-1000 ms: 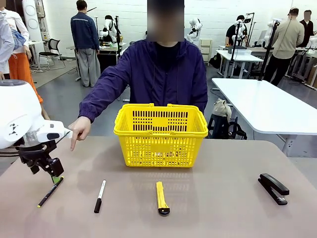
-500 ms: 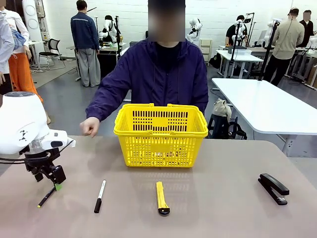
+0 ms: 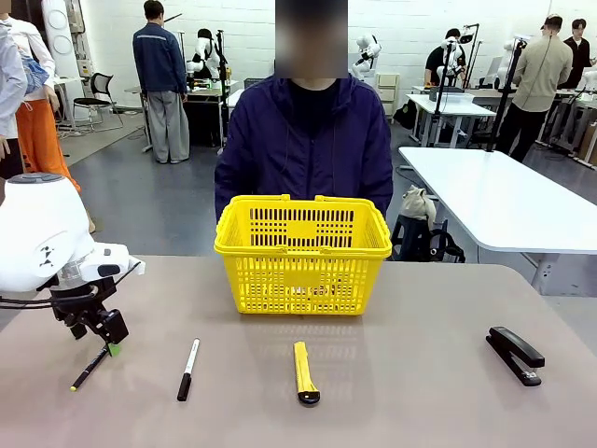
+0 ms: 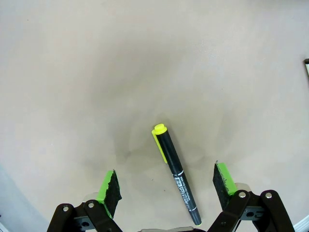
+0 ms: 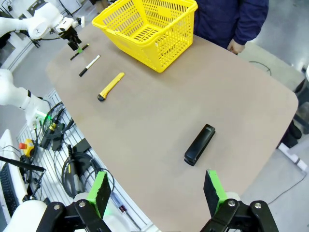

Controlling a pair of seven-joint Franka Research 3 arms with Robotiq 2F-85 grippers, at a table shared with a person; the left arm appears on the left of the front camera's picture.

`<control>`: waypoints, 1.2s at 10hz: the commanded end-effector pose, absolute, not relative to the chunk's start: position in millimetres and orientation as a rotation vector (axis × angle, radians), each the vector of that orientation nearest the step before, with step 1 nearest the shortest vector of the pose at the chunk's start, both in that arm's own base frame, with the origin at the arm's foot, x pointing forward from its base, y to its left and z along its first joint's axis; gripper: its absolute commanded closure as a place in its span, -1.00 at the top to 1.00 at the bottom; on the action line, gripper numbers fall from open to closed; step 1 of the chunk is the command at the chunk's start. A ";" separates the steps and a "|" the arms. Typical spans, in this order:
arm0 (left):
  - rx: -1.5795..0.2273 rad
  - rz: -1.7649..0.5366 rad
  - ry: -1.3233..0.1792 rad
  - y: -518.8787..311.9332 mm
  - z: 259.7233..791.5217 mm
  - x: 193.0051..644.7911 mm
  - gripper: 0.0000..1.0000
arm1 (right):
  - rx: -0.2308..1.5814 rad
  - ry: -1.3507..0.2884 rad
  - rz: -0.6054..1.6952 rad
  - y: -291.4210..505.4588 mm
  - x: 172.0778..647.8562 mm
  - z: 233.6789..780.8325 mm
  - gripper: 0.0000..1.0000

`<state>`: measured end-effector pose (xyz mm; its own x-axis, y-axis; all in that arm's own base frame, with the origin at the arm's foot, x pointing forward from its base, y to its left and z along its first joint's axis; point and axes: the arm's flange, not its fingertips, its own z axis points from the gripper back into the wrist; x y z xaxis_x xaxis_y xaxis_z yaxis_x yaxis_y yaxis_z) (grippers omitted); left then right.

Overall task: Place the items the person wants into the basket.
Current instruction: Pick up the item the person points to and place it in the Market Basket.

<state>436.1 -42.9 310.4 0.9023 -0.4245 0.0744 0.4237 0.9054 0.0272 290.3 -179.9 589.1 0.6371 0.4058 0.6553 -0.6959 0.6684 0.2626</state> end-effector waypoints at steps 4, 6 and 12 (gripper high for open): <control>0.024 -0.448 -0.119 -53.3 302.2 426.8 1.00 | 0.554 -0.615 0.677 -180.8 291.4 588.4 1.00; 0.026 -0.455 -0.127 -54.0 303.9 425.7 0.15 | 0.554 -0.615 0.677 -180.8 291.4 588.4 1.00; 0.018 -0.437 -0.117 -53.2 309.0 424.9 -0.89 | 0.554 -0.615 0.677 -180.8 291.4 588.4 1.00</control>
